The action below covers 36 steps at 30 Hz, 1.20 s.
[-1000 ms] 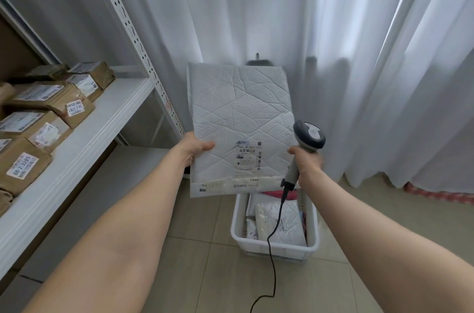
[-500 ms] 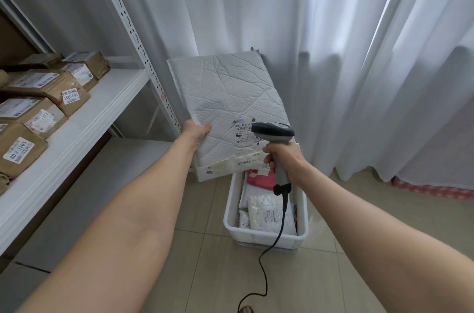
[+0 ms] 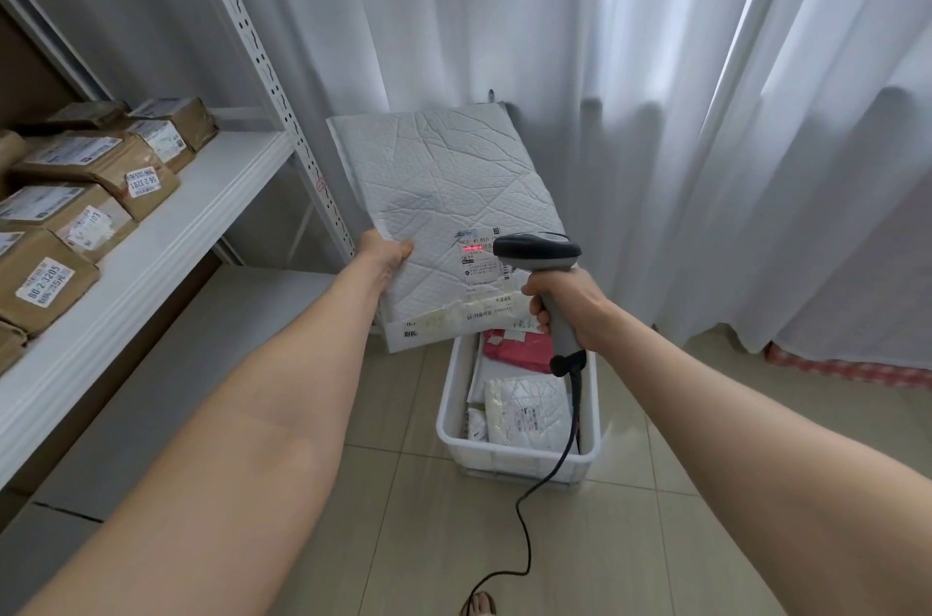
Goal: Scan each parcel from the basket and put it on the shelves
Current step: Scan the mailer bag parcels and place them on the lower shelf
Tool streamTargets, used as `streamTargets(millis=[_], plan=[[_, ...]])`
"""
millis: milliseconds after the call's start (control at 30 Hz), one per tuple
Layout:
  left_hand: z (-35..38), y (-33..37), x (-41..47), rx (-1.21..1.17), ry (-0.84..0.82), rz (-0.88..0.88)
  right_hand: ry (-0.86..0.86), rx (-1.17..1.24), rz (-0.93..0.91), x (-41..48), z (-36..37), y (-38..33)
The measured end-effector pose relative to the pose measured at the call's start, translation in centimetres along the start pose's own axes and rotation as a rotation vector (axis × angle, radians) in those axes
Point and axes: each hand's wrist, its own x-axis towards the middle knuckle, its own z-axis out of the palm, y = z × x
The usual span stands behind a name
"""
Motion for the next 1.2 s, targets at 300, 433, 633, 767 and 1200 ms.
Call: streamTargets(millis=[300,433,633,767,1200], plan=[[0.4,-0.3,-0.4,-0.015,0.018,0.008,-0.02,0.009,0.026,-0.1,-0.9,-0.3],[0.4,-0.3,-0.4,-0.018,0.023,0.006,-0.03,0.017,0.034,0.0,-1.0,-0.3],[0.4,-0.4,-0.2,0.0,0.037,0.007,-0.04,0.044,0.048,-0.2,-1.6,-0.4],[0.4,-0.4,-0.2,-0.008,0.037,-0.018,-0.025,0.067,0.023,-0.2,-1.6,-0.5],[-1.9,-4.0,-3.0,-0.117,0.035,-0.132,0.113,0.188,0.147,0.5,-0.4,3.0]])
